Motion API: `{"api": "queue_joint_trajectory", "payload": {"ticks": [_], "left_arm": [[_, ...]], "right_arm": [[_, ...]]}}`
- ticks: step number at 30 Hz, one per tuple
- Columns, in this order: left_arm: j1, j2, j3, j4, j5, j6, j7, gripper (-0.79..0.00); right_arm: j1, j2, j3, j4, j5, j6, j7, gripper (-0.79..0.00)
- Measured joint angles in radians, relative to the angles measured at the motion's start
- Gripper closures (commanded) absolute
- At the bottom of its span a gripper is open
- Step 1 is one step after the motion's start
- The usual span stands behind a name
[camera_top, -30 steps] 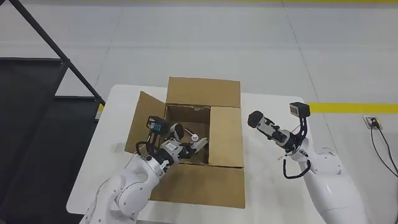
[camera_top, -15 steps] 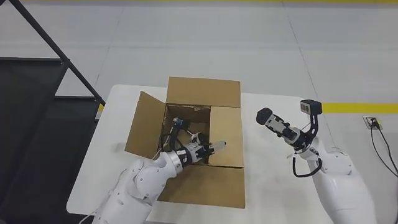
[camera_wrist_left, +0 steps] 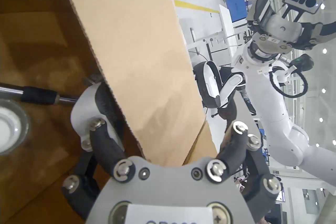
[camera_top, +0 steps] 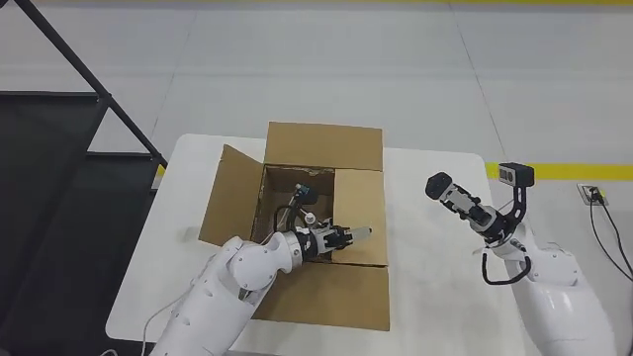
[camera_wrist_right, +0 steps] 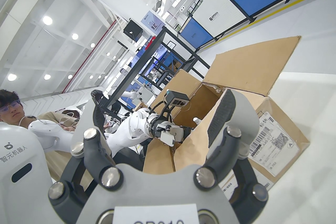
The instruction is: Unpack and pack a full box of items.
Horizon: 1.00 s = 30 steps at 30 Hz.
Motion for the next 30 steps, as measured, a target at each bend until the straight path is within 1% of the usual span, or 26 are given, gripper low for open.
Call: {"api": "queue_joint_trajectory", "payload": {"ticks": [3,9,12,15,18,21,26,30], "left_arm": [[-0.001,0.000,-0.005,-0.026,0.007,-0.009,0.008,-0.785],[0.003,0.002,-0.018,-0.118,0.040,-0.005,0.015,-0.785],[-0.011,-0.004,-0.006,-0.147,0.051,-0.003,0.026,-0.785],[-0.040,-0.018,0.027,-0.144,0.050,-0.015,0.050,-0.785],[-0.082,-0.039,0.077,-0.103,0.032,-0.042,0.074,-0.785],[-0.134,-0.067,0.140,-0.042,0.020,-0.063,0.090,-0.785],[-0.222,-0.123,0.250,0.080,-0.011,-0.080,0.099,-0.785],[-0.286,-0.171,0.320,0.191,-0.055,-0.077,0.075,-0.785]], "right_arm": [[-0.002,0.005,-0.006,0.002,0.005,-0.006,-0.006,-0.785],[-0.007,0.016,-0.004,0.003,0.022,-0.023,-0.023,-0.785],[-0.016,0.022,0.009,0.002,0.035,-0.042,-0.042,-0.785],[-0.034,0.029,0.034,-0.001,0.053,-0.068,-0.068,-0.785],[-0.063,0.039,0.070,-0.009,0.072,-0.097,-0.097,-0.785],[-0.101,0.051,0.114,-0.019,0.088,-0.121,-0.121,-0.785],[-0.176,0.072,0.200,-0.040,0.114,-0.136,-0.136,-0.785],[-0.230,0.082,0.258,-0.054,0.130,-0.135,-0.135,-0.785]]}}
